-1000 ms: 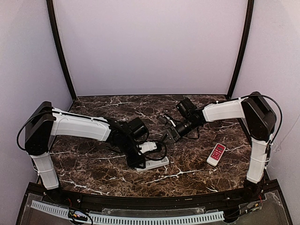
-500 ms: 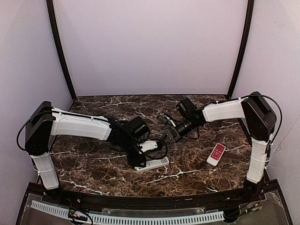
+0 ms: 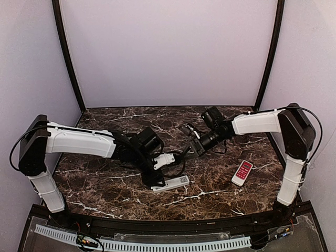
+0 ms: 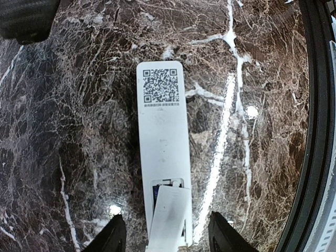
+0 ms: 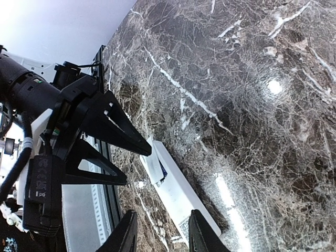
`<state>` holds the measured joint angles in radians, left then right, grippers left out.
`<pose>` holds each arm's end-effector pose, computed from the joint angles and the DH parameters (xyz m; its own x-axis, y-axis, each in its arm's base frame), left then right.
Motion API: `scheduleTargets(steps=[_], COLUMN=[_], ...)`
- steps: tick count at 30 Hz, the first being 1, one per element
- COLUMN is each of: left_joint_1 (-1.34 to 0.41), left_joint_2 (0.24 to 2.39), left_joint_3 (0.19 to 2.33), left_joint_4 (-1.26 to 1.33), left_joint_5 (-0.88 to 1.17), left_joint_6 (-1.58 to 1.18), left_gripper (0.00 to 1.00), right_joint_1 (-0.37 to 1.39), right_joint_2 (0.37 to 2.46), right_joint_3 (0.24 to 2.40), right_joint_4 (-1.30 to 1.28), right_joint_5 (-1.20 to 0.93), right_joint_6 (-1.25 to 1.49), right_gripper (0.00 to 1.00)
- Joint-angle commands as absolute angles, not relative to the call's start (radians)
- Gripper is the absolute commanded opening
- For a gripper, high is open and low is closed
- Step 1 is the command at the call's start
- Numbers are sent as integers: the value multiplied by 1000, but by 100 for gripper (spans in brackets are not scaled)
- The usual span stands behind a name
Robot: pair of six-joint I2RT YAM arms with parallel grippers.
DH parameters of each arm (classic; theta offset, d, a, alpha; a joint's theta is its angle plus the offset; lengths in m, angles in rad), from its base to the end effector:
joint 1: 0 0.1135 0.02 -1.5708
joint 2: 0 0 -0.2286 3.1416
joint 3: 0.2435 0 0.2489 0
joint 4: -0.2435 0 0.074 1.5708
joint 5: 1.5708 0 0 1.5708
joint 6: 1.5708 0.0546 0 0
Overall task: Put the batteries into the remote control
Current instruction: Place the battery cover on the remote control without the battery cover, then load the battery cover onto the remote control without the battery cover.
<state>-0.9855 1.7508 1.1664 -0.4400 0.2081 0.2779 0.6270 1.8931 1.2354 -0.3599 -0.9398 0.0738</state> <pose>0.1904 -0.3077 0.1463 -0.2139 0.8086 -0.5481 0.9708 0.2383 -0.0272 0.2787 0.2563 0.1398 -0.7380 -0.4810 -0.4733 -0.6370 0.2650 0.7239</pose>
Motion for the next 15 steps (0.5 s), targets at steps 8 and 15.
scheduleTargets(steps=[8, 15], left_joint_1=[-972, -963], left_joint_2=[1754, 1781], left_joint_3=[1128, 1144], left_joint_4=[-383, -386], left_joint_5=[280, 258], left_joint_6=[299, 304], left_gripper=[54, 54], right_joint_1=[604, 604], right_joint_2=[1829, 1830], right_joint_3=[1181, 1178], right_joint_4=[-339, -338], right_joint_5=[-934, -937], right_joint_6=[92, 91], right_gripper=[33, 33])
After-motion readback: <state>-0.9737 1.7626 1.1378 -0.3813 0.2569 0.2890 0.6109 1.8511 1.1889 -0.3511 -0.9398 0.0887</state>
